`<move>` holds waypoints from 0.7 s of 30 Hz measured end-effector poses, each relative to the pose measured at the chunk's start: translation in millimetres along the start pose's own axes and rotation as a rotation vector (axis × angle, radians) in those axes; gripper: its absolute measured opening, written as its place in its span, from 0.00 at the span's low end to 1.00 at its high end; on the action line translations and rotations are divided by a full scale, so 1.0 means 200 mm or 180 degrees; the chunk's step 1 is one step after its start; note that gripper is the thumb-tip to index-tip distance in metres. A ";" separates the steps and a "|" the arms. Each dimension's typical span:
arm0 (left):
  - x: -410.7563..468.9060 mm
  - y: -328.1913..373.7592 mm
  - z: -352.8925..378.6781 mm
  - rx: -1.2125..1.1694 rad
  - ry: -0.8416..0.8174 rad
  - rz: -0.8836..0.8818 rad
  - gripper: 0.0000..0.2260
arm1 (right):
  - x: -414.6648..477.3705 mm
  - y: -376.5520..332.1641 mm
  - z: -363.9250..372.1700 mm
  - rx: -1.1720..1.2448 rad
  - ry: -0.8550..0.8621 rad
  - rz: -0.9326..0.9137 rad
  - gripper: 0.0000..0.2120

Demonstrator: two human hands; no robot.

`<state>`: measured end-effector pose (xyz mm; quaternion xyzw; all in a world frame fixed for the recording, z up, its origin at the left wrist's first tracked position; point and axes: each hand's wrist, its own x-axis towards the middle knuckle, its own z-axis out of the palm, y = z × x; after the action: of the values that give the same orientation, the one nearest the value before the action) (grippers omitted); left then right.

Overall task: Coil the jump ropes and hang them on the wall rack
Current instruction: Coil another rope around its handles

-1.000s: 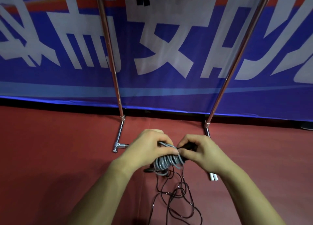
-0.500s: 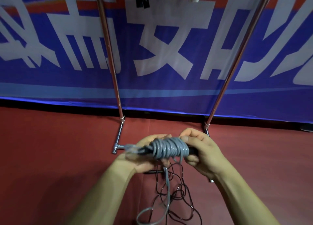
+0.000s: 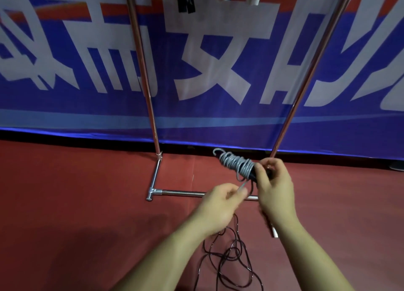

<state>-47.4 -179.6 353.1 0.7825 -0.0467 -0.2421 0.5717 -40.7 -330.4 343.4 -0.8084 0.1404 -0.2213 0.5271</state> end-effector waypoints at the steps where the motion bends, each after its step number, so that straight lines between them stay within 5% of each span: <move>1: 0.00 -0.01 -0.02 0.0912 0.0130 0.0266 0.11 | -0.01 0.01 -0.01 -0.0237 -0.0099 -0.0107 0.03; 4: -0.01 -0.01 -0.11 0.2583 0.0480 0.0746 0.11 | -0.04 0.03 -0.01 -0.0686 -0.0479 -0.0362 0.05; 8: 0.00 0.05 -0.20 0.3114 0.0521 0.1376 0.16 | -0.05 0.05 -0.01 -0.1114 -0.0992 -0.0428 0.07; 15: 0.05 -0.05 -0.30 0.1208 0.0168 0.1163 0.07 | -0.06 -0.04 -0.04 -0.0563 -0.2410 -0.0452 0.08; 21: 0.07 -0.08 -0.32 -0.0830 -0.0654 0.0451 0.05 | -0.09 -0.12 -0.02 0.1098 -0.2754 0.0615 0.08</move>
<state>-10.1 -123.0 347.6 0.6677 -0.1282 -0.2839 0.6762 -59.4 -316.3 362.4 -0.7103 -0.0563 0.1656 0.6819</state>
